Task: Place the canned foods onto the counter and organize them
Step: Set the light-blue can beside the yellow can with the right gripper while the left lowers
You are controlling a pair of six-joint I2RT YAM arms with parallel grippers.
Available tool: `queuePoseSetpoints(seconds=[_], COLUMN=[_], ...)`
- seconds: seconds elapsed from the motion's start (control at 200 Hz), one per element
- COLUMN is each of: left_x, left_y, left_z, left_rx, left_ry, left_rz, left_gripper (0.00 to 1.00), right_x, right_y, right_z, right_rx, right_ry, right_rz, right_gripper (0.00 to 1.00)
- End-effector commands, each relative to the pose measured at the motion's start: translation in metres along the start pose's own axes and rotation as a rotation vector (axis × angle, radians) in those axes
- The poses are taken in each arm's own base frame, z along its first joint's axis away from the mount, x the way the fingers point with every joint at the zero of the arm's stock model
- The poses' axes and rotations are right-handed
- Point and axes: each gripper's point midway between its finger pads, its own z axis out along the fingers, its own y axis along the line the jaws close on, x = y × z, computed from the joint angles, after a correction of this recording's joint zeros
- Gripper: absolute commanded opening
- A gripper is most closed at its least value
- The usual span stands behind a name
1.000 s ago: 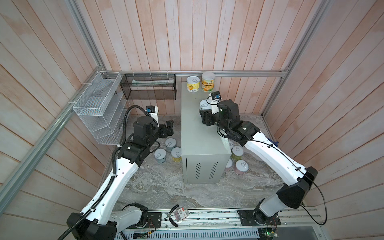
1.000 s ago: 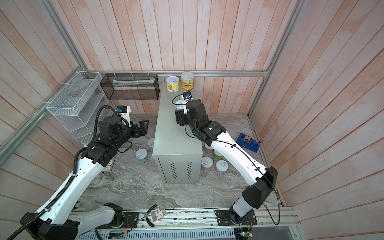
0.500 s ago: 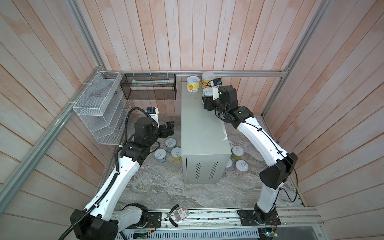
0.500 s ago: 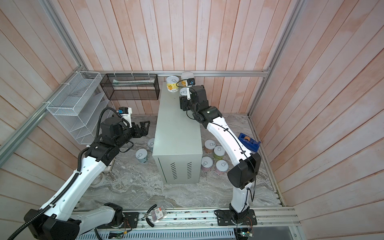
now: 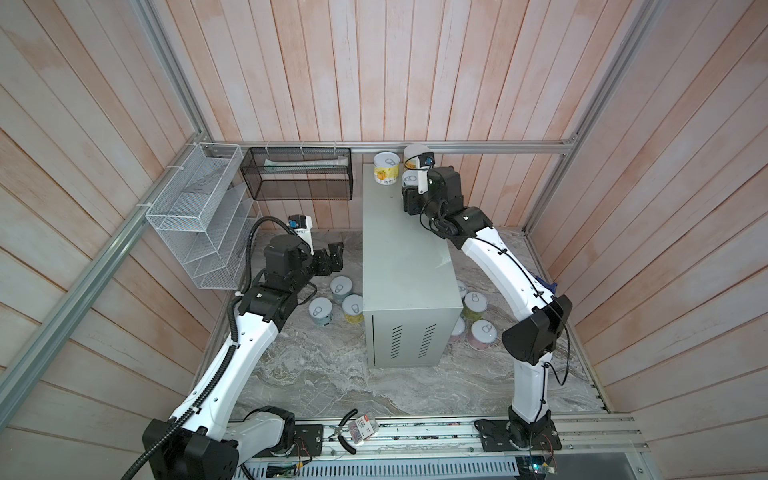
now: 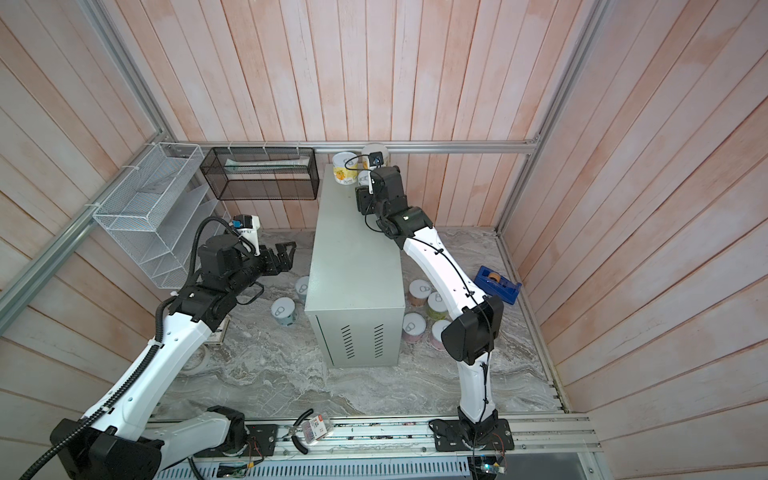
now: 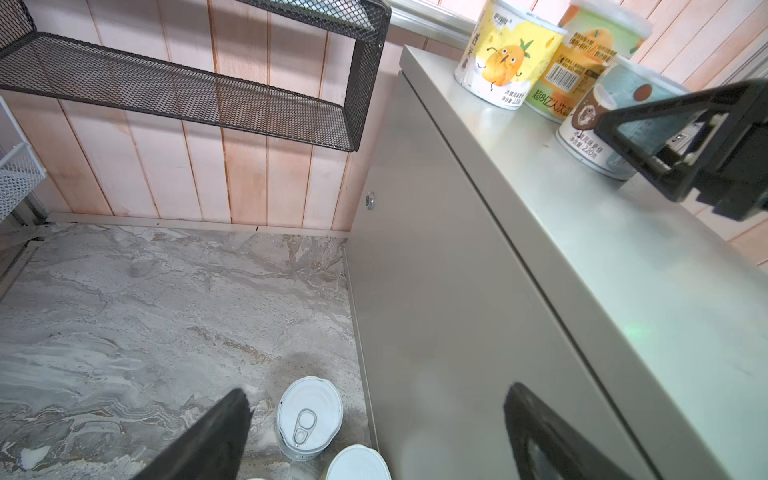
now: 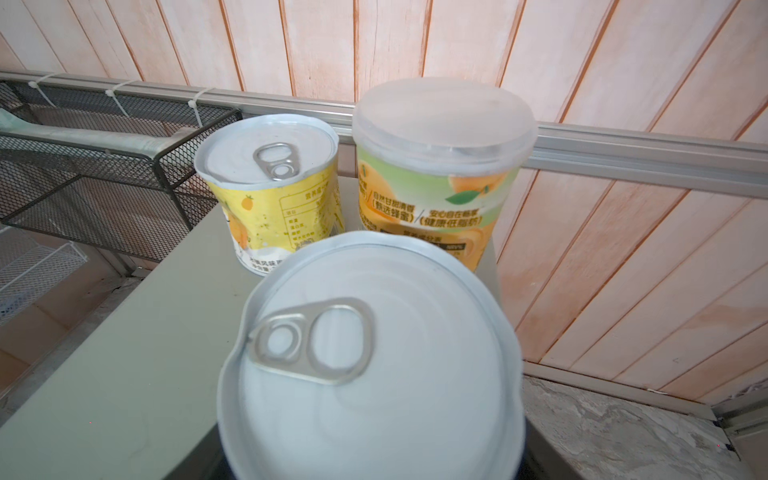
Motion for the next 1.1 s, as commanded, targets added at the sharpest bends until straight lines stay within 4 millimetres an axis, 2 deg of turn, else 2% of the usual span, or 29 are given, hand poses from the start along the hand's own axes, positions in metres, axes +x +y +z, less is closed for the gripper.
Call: queuePoseSetpoints(seconds=[0.0,0.11,0.76,1.095], left_x=[-0.001,0.001,0.007,0.011], left_y=[-0.002,-0.003,0.000,0.003], left_z=[-0.001,0.000,0.009,0.010], left_rx=[0.023,0.030,0.024,0.011], left_ry=[-0.012,-0.009,0.010,0.019], left_rz=[-0.011,-0.015,-0.021,-0.020], left_gripper=[0.97,0.97,0.97,0.98], right_x=[-0.009,-0.006,0.004,-0.006], right_y=[-0.013,-0.017,-0.014,-0.010], right_z=[0.003,0.007,0.018,0.005], right_rx=[0.059,0.071,0.033,0.015], right_ry=[-0.039,-0.034,-0.022,-0.032], right_rz=[-0.008,-0.011,0.001,0.010], right_gripper=[0.68,0.68,0.71,0.88])
